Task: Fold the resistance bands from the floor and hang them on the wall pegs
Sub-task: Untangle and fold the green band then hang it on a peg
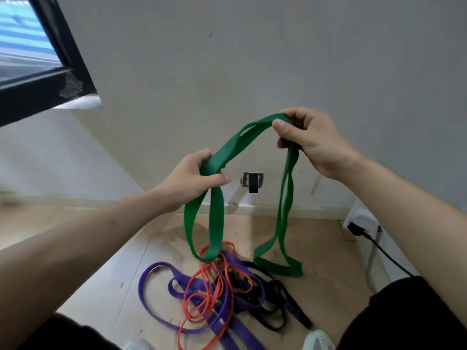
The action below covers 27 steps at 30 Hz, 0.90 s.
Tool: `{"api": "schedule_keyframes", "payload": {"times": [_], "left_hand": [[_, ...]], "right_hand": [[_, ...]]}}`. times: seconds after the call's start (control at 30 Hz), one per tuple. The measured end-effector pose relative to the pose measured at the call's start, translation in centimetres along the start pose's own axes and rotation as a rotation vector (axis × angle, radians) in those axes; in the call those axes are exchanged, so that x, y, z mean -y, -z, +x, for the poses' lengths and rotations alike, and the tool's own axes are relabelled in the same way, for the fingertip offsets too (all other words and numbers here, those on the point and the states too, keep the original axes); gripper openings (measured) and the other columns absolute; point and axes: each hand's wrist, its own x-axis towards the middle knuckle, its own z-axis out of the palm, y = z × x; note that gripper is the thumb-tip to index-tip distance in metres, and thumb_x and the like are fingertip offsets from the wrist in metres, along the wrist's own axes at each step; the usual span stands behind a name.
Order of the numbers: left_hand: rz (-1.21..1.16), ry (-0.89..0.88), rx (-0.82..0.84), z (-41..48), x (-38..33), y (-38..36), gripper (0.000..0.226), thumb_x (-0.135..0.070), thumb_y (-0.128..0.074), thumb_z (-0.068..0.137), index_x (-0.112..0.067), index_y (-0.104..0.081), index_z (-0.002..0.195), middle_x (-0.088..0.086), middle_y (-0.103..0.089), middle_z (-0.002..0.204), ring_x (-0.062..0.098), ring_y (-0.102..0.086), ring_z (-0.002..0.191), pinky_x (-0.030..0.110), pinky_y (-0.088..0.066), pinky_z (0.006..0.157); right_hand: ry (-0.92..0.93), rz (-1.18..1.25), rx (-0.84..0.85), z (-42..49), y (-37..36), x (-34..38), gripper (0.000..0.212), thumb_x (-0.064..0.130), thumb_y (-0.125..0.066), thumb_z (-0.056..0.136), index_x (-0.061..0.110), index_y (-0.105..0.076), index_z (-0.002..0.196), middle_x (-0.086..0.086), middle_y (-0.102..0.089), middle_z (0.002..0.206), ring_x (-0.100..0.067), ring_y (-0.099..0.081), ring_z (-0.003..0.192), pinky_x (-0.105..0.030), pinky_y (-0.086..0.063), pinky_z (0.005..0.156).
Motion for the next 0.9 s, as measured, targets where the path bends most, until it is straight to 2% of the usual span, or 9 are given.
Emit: {"api": "schedule_keyframes", "payload": {"times": [0.1,0.2,0.3,0.37,0.43,0.57,0.63,0.73,0.9], "left_hand": [[-0.132,0.006,-0.011,0.0,-0.6,0.7,0.022,-0.014,-0.083,0.080,-0.014,-0.064,0.092,0.012,-0.066,0.085,0.024,-0.064,0.080,0.040,-0.052,0.082],[-0.333,-0.009,0.016,-0.1,-1.5,1.0,0.015,-0.013,-0.078,0.075,-0.017,-0.066,0.085,0.008,-0.066,0.082,0.022,-0.065,0.078,0.035,-0.054,0.081],[-0.319,-0.040,0.044,-0.2,-2.4,1.0,0.014,-0.016,-0.081,0.072,-0.022,-0.073,0.082,0.007,-0.065,0.081,0.021,-0.062,0.078,0.034,-0.050,0.076],[-0.239,-0.068,0.080,-0.3,-2.7,0.7,0.018,-0.016,-0.083,0.074,-0.017,-0.075,0.091,0.002,-0.068,0.079,0.015,-0.062,0.075,0.025,-0.048,0.068],[-0.180,-0.087,0.105,-0.4,-2.7,0.2,0.018,-0.013,-0.082,0.078,-0.015,-0.074,0.094,-0.003,-0.069,0.077,0.011,-0.061,0.071,0.020,-0.047,0.064],[-0.113,-0.108,0.061,-0.4,-2.1,0.2,0.018,-0.008,-0.082,0.081,-0.014,-0.073,0.095,-0.005,-0.068,0.074,0.009,-0.062,0.070,0.022,-0.050,0.066],[-0.058,-0.127,0.066,-0.4,-1.5,0.6,0.028,-0.012,-0.085,0.077,-0.013,-0.072,0.101,0.003,-0.073,0.086,0.014,-0.069,0.083,0.030,-0.057,0.079],[-0.004,-0.102,0.129,-0.4,0.0,1.3,0.045,-0.025,-0.087,0.076,-0.018,-0.069,0.116,0.001,-0.076,0.105,0.016,-0.071,0.104,0.031,-0.054,0.096],[0.207,0.039,0.211,-0.2,3.9,1.4,0.030,-0.026,-0.079,0.086,-0.021,-0.069,0.113,0.000,-0.074,0.105,0.015,-0.071,0.097,0.034,-0.059,0.092]], "right_hand": [[-0.086,-0.080,0.069,-0.2,1.6,-0.9,0.028,0.028,-0.074,0.076,0.013,-0.070,0.099,0.001,-0.064,0.081,-0.011,-0.061,0.070,-0.029,-0.055,0.074],[-0.148,-0.215,0.188,-0.6,1.7,-1.4,0.033,0.023,-0.082,0.074,0.014,-0.070,0.104,-0.010,-0.070,0.090,-0.016,-0.066,0.079,-0.037,-0.056,0.082],[-0.179,-0.291,0.357,-1.3,-0.3,-1.0,0.042,0.022,-0.085,0.077,0.021,-0.069,0.116,-0.018,-0.073,0.105,-0.032,-0.071,0.095,-0.045,-0.058,0.092],[-0.138,-0.231,0.379,-1.8,-2.3,-0.7,0.050,0.028,-0.086,0.076,0.022,-0.066,0.122,-0.021,-0.071,0.106,-0.039,-0.069,0.100,-0.053,-0.055,0.095],[-0.068,-0.177,0.336,-2.1,-3.9,-0.4,0.047,0.025,-0.084,0.078,0.018,-0.066,0.121,-0.020,-0.073,0.101,-0.037,-0.071,0.095,-0.055,-0.055,0.092],[0.011,-0.171,0.242,-2.2,-5.0,0.1,0.029,0.009,-0.077,0.085,0.004,-0.070,0.112,-0.015,-0.074,0.096,-0.016,-0.070,0.084,-0.040,-0.059,0.083],[0.035,-0.166,0.198,-2.0,-4.8,0.3,0.023,0.010,-0.076,0.086,0.006,-0.071,0.108,-0.016,-0.074,0.096,-0.016,-0.067,0.080,-0.036,-0.058,0.078],[0.049,-0.095,0.102,-1.7,-4.3,0.6,0.015,0.012,-0.075,0.087,0.014,-0.072,0.101,-0.003,-0.072,0.085,-0.011,-0.064,0.071,-0.028,-0.057,0.070],[0.050,-0.010,-0.074,-1.3,-3.1,0.7,0.011,0.010,-0.075,0.087,0.018,-0.071,0.093,0.005,-0.068,0.074,-0.014,-0.059,0.062,-0.024,-0.052,0.062]]}}
